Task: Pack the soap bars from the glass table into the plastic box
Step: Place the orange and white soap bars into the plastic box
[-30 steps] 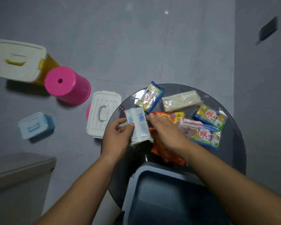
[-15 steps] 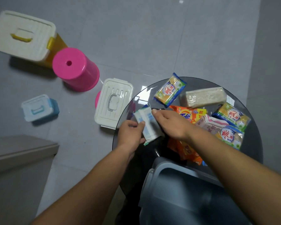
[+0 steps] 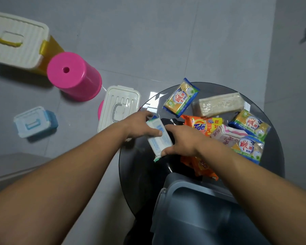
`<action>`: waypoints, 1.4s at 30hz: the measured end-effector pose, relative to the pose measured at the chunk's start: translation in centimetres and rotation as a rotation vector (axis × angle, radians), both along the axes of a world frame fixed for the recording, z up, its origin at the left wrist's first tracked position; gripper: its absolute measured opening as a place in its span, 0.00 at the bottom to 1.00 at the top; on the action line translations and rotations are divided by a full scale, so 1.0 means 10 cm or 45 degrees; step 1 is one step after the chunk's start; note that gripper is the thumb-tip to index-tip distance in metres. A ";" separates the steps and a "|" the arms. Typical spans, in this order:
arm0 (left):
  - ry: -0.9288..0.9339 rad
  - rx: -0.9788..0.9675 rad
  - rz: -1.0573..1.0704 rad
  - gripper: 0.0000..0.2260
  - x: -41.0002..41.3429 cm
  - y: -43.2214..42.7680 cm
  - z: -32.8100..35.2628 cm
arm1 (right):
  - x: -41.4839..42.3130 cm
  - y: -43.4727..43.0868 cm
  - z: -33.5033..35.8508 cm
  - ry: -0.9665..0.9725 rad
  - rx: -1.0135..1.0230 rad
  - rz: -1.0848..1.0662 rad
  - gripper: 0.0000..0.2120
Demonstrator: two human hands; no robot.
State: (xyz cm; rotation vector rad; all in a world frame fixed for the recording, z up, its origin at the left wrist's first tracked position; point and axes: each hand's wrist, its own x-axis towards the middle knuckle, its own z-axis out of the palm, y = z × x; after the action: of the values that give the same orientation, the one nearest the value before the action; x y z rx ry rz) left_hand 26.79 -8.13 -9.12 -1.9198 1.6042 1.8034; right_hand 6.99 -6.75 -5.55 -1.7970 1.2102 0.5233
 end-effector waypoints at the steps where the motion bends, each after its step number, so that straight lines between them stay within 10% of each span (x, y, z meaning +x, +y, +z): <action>1: -0.019 0.025 -0.019 0.40 -0.01 -0.01 -0.01 | 0.01 0.01 -0.03 0.031 -0.028 0.037 0.40; 15: 0.231 0.486 0.377 0.28 0.07 0.39 -0.17 | -0.06 0.05 -0.08 -0.030 -0.126 0.245 0.36; 25: 0.412 0.309 0.719 0.26 0.03 0.55 0.09 | -0.05 0.07 0.14 -0.173 -0.065 0.018 0.34; 35: 0.910 0.378 0.846 0.20 -0.37 0.35 0.77 | -1.05 0.37 0.81 -0.940 -0.248 -1.437 0.17; 42: 0.857 0.446 0.676 0.14 -1.12 0.46 0.95 | -2.35 1.21 0.46 -0.297 -0.427 -1.923 0.10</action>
State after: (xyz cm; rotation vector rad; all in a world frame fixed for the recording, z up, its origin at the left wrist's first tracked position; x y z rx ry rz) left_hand 15.58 -3.51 0.34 -1.7741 0.7758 2.9386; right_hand -16.49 5.31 -0.93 -0.6852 2.0858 -0.7598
